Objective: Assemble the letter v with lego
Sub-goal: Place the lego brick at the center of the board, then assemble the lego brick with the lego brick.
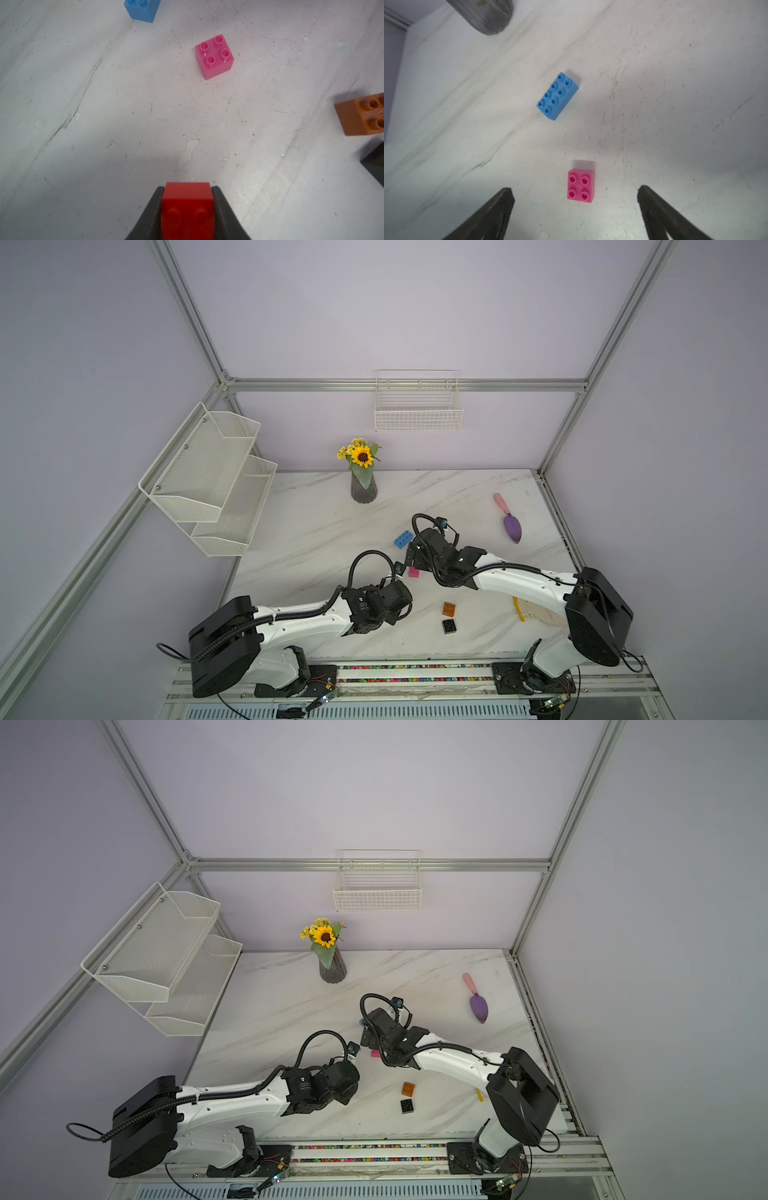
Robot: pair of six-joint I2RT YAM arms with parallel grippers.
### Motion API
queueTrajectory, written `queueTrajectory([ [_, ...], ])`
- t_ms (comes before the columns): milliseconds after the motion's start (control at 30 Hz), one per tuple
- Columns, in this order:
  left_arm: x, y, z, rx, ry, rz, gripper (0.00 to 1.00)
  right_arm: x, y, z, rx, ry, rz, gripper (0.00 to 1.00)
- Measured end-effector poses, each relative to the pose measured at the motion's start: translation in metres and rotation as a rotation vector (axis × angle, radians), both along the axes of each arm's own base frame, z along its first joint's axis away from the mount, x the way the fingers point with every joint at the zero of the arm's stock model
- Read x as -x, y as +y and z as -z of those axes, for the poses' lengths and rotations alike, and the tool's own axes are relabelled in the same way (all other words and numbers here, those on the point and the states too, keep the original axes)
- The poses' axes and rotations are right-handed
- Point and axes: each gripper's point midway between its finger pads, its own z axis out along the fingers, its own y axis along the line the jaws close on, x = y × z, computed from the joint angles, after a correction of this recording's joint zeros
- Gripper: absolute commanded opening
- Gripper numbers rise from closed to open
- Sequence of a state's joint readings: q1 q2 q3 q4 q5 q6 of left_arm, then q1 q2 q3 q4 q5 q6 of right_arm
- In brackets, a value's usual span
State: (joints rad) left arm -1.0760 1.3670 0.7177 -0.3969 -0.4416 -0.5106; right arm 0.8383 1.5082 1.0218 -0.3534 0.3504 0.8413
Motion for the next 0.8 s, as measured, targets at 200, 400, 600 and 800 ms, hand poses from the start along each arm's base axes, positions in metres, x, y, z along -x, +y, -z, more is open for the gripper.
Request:
queueTrajectory([
  [200,-0.029,-0.021,-0.005,-0.005,-0.003,0.005,0.22,0.007,-0.032,-0.039,0.065,-0.085,-0.086,0.97],
  [400,-0.057,-0.035,-0.008,0.03,0.017,0.015,0.21,0.024,-0.107,-0.046,0.004,-0.069,-0.052,0.97],
  [600,-0.08,-0.059,-0.011,0.047,0.048,0.047,0.18,0.038,-0.108,-0.036,-0.068,0.008,-0.139,0.97],
  [800,-0.089,-0.079,-0.011,0.067,0.076,0.064,0.16,0.059,-0.101,0.016,-0.107,0.19,-0.218,0.97],
])
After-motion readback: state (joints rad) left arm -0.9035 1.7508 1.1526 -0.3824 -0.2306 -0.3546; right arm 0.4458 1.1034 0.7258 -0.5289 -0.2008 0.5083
